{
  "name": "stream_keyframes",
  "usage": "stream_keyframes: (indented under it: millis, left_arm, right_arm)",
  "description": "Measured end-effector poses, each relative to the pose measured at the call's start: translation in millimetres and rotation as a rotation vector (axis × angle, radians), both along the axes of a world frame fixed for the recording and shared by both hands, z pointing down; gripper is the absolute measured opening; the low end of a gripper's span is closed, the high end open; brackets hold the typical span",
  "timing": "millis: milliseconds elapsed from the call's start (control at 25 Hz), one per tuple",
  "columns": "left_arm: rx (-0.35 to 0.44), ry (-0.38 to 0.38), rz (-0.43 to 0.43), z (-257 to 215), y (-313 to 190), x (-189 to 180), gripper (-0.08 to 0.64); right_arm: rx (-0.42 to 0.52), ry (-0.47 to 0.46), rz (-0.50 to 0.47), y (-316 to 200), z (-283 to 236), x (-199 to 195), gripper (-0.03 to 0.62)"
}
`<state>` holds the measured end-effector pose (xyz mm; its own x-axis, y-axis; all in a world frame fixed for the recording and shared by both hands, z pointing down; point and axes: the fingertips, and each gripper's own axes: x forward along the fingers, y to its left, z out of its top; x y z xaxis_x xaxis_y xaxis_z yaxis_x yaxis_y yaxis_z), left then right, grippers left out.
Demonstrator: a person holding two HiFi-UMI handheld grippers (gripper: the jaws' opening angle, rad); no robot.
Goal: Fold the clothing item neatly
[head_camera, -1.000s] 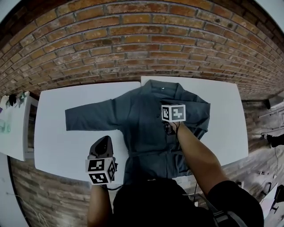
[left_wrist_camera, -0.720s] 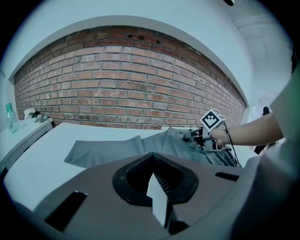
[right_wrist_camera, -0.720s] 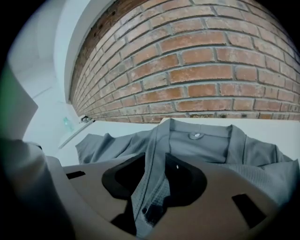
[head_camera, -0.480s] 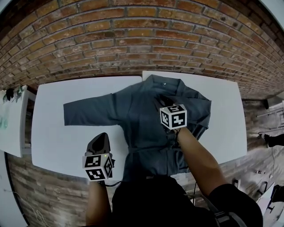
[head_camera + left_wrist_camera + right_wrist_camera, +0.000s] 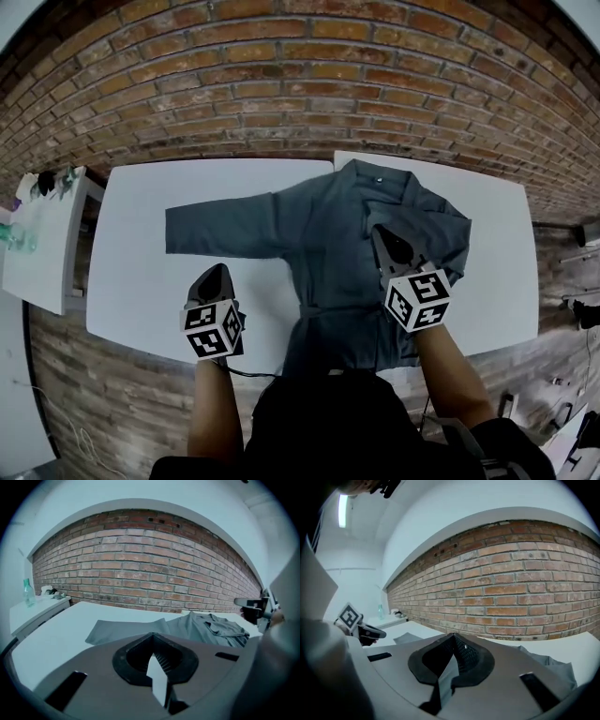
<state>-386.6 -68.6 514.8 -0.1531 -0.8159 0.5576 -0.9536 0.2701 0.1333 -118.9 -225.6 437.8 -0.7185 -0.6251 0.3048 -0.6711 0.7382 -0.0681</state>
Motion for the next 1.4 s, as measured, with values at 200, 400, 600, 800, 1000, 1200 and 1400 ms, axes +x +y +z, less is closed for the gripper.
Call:
stream_keyframes:
  millis: [200,400,600,800,1000,1200,1400]
  left_arm:
    - [-0.047,-0.082,-0.1,8,26,-60,-0.008]
    - [-0.085,-0.174,-0.196,10,40,-124,-0.008]
    - [-0.116,-0.21,-0.205,21,34,-160,-0.008]
    - [-0.191,-0.192,-0.189,56,27,-180,-0.008]
    - [-0.229,-0.069,-0.201,88,29,-201,0.092]
    - [-0.312,-0.055,-0.172,115,29,-205,0.126]
    - [-0.355,-0.025,-0.193,127,25,-214,0.126]
  right_arm:
    - [0.01,-0.056,-0.033,33,-32,0,0.002]
    - [0.152,0.086,-0.107,60,-36,-12,0.002]
    - [0.147,0.144,-0.15,75,-26,-19,0.002]
    - [0.162,0.168,-0.15,82,-27,-29,0.002]
    - [0.185,0.196,-0.153,91,-21,-40,0.002]
    - [0.192,0.233,-0.154,95,-16,-43,0.002]
    - [0.146,0.213,-0.151,98,-7,-48,0.002]
